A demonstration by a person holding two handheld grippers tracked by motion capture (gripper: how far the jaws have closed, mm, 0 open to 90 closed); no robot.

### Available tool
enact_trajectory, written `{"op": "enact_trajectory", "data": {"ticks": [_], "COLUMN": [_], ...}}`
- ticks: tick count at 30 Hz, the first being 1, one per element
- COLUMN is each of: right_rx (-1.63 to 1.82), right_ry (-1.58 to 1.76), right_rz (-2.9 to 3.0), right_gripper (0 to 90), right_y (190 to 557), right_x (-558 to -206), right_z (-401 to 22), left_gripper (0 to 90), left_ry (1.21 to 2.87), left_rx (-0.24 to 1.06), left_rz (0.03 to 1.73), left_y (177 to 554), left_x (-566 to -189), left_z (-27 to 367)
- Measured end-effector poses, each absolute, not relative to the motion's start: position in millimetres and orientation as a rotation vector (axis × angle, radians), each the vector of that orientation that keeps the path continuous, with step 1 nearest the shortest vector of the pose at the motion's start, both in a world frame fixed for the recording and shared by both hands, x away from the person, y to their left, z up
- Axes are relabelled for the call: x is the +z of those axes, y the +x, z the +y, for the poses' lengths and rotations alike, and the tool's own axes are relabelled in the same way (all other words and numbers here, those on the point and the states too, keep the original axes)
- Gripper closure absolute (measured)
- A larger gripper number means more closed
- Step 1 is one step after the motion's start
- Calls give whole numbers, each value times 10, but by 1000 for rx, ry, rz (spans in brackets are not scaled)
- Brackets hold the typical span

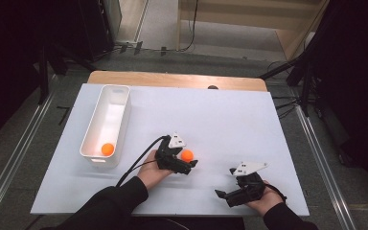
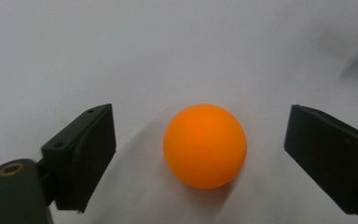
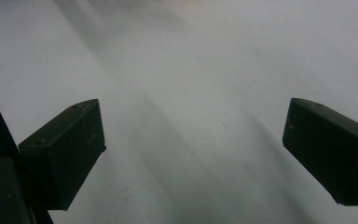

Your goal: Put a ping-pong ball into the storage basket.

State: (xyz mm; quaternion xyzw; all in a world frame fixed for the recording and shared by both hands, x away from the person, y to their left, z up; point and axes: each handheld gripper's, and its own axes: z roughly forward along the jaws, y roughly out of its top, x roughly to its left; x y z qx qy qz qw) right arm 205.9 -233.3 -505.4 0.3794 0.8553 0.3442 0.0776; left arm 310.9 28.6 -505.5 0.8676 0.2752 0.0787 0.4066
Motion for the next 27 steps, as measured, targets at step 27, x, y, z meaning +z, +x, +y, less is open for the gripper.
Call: {"op": "enact_trajectory", "data": {"ticks": [27], "right_rx": [1020], "right_ry": [1146], "right_rz": [2561], "right_gripper": [44], "right_y": [2053], "right_x": [-5058], "right_z": [-2326], "left_gripper": [37], "left_ry": [2320], "left_rx": [302], "left_rz": [699], "left_y": [3104], "left_x": [-5168], "left_z": [145]}}
